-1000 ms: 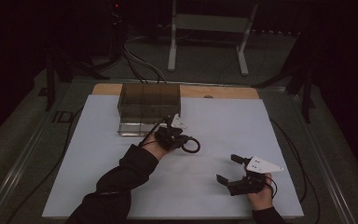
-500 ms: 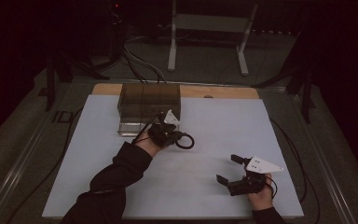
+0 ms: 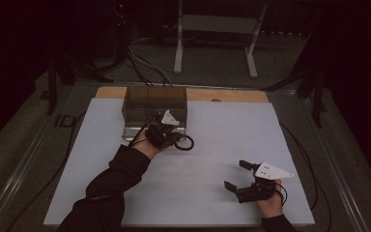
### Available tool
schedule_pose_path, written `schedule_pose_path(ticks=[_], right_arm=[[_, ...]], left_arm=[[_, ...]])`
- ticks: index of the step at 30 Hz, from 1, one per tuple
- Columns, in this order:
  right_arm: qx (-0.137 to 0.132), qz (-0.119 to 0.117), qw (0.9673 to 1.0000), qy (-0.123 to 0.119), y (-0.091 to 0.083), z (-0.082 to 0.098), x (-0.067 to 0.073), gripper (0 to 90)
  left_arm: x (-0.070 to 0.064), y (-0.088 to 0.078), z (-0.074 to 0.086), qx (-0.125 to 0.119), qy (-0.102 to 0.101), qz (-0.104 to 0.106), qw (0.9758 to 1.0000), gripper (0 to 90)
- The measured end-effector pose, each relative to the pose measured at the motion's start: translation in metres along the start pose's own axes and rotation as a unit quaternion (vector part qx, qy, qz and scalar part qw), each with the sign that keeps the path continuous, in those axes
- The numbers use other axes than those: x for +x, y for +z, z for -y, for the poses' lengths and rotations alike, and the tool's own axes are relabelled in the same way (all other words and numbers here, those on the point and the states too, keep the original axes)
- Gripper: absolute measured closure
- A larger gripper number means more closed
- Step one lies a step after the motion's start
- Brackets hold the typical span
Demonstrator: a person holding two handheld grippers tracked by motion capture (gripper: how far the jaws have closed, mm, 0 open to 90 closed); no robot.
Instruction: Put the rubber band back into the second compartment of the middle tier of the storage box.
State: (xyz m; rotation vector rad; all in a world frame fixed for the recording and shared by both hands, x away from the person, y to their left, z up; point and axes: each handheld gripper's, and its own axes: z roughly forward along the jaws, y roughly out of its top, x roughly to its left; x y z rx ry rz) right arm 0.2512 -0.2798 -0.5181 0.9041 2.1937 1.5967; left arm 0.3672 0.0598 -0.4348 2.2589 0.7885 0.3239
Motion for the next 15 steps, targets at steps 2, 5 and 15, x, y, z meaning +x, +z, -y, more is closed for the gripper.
schedule_pose_path(ticks=[2,5,15], right_arm=[[-0.001,0.0,1.0,0.0,0.0,0.0,-0.001,0.0],[0.0,0.001,1.0,-0.001,0.0,0.0,0.0,0.0],[0.0,0.001,1.0,-0.001,0.0,0.0,0.0,0.0]], left_arm=[[0.003,-0.002,0.001,-0.001,-0.001,-0.003,1.0,88.6],[0.007,-0.005,0.003,-0.001,-0.006,-0.005,1.0,88.6],[0.022,-0.02,0.011,-0.01,-0.022,-0.021,0.9995,88.6]])
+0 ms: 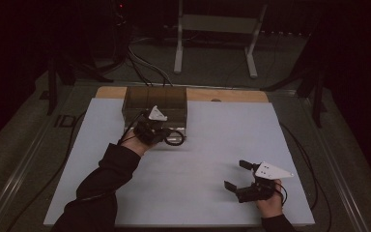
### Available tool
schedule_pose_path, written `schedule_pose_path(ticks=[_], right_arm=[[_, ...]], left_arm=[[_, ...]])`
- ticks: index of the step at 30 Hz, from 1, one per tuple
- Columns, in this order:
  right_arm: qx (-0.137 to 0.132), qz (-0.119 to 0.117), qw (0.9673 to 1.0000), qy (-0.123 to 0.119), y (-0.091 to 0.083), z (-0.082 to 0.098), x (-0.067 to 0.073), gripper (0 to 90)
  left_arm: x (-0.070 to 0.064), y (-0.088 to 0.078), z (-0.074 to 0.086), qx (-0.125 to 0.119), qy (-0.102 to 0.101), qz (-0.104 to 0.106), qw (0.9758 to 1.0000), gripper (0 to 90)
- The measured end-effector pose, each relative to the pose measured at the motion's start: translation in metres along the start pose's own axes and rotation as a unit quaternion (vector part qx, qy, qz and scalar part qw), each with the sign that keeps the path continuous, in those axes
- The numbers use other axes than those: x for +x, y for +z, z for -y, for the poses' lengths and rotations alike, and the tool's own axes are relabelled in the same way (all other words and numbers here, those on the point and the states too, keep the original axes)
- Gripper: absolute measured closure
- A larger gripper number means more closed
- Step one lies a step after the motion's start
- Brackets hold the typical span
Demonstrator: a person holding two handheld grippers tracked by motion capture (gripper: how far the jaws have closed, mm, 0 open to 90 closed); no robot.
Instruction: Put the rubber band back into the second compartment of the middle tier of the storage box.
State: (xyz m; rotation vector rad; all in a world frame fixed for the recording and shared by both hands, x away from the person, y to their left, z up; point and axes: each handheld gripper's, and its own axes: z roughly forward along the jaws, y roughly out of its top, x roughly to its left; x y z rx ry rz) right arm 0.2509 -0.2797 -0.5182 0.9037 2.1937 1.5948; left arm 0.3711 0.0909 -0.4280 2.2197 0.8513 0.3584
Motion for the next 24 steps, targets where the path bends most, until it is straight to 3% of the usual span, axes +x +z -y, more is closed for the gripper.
schedule_pose_path(ticks=[10,24], right_arm=[[0.0,0.0,1.0,0.002,0.0,0.0,0.0,0.0],[-0.001,-0.001,1.0,0.002,0.0,0.0,0.0,0.0]], left_arm=[[0.021,-0.006,0.008,0.0,-0.016,-0.015,0.9998,88.6],[0.048,0.007,0.022,0.013,-0.046,-0.031,0.9983,88.5]])
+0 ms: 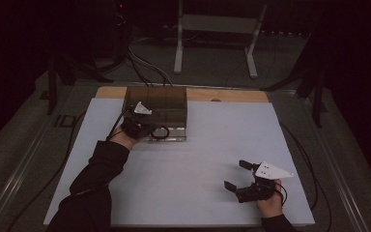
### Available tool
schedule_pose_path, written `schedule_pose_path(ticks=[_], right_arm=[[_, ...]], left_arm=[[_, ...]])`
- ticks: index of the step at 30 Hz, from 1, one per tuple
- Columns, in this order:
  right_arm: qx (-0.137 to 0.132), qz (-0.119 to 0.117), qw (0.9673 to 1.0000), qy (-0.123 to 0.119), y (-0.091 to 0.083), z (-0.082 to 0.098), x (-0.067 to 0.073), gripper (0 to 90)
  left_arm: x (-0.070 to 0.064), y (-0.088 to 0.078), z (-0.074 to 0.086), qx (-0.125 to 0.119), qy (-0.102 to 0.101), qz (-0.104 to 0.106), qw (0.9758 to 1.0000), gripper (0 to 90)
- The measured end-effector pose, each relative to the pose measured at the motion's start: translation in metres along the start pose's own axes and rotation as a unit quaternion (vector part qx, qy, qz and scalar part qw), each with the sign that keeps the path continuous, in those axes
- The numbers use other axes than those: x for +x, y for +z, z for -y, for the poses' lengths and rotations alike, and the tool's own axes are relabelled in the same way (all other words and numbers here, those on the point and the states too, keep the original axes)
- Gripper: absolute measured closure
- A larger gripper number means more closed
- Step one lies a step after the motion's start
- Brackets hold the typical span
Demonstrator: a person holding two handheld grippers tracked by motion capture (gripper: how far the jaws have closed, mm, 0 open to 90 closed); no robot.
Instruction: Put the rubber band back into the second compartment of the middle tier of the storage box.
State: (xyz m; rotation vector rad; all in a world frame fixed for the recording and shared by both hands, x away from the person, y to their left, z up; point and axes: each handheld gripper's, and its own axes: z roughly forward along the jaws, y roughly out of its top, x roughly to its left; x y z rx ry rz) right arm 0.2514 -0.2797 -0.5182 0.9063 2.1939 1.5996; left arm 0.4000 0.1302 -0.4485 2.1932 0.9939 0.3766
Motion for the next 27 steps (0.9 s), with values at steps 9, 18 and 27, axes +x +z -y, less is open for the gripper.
schedule_pose_path(ticks=[9,18,27], right_arm=[[0.002,0.0,1.0,-0.002,0.0,0.0,0.0,0.0],[0.003,-0.002,1.0,0.0,0.001,0.0,0.0,0.0],[0.0,-0.001,1.0,0.002,0.0,0.0,-0.001,0.0]], left_arm=[[0.017,0.008,-0.001,0.008,-0.005,-0.013,0.9999,88.5],[0.025,0.021,0.0,0.018,-0.008,-0.021,0.9996,88.5],[0.029,0.031,0.006,0.034,-0.005,-0.036,0.9988,88.5]])
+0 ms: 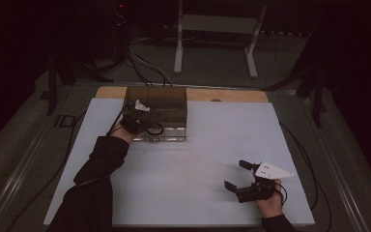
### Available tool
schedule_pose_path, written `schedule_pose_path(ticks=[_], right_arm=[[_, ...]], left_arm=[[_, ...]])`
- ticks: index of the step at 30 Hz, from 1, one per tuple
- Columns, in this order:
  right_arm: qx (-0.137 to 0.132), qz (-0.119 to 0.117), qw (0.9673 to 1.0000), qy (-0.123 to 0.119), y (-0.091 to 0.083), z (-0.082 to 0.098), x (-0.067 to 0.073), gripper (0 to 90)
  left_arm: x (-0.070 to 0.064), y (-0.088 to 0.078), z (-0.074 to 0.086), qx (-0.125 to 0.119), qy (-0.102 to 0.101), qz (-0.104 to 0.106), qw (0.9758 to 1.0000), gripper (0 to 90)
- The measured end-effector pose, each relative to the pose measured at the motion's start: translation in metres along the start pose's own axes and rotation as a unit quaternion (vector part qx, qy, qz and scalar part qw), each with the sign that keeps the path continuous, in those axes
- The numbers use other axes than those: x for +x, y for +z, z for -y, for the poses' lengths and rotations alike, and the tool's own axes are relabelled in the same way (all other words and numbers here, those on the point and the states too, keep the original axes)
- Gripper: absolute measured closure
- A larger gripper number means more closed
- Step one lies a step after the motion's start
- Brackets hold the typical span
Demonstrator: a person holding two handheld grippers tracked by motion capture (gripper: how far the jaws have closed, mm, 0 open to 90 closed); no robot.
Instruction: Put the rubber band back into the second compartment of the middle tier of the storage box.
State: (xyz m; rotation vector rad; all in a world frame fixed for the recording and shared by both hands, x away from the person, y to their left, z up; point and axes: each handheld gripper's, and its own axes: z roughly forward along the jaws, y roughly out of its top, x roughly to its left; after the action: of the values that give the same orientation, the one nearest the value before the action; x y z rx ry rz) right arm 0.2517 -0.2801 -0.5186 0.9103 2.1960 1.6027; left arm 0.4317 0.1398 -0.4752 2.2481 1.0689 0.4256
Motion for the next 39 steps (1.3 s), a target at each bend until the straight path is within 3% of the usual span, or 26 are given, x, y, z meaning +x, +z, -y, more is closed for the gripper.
schedule_pose_path(ticks=[13,21,33,35,39], right_arm=[[0.001,-0.002,1.0,-0.003,0.0,0.0,0.001,0.0],[0.002,-0.003,1.0,-0.001,0.001,0.0,0.0,0.0],[0.001,-0.003,1.0,-0.001,0.0,0.0,0.0,0.0],[0.002,-0.002,1.0,-0.003,0.0,0.0,0.001,0.0],[0.002,-0.003,1.0,-0.002,0.0,0.0,0.0,0.0]], left_arm=[[-0.005,0.006,0.001,0.019,0.013,0.005,0.9997,88.3],[-0.005,0.008,0.002,0.028,0.008,0.011,0.9995,88.2],[-0.004,-0.001,-0.001,0.007,-0.013,0.013,0.9998,84.5],[-0.006,-0.004,-0.003,0.0,-0.011,0.007,0.9999,72.3],[-0.01,-0.012,-0.005,-0.01,-0.009,0.009,0.9999,64.5]])
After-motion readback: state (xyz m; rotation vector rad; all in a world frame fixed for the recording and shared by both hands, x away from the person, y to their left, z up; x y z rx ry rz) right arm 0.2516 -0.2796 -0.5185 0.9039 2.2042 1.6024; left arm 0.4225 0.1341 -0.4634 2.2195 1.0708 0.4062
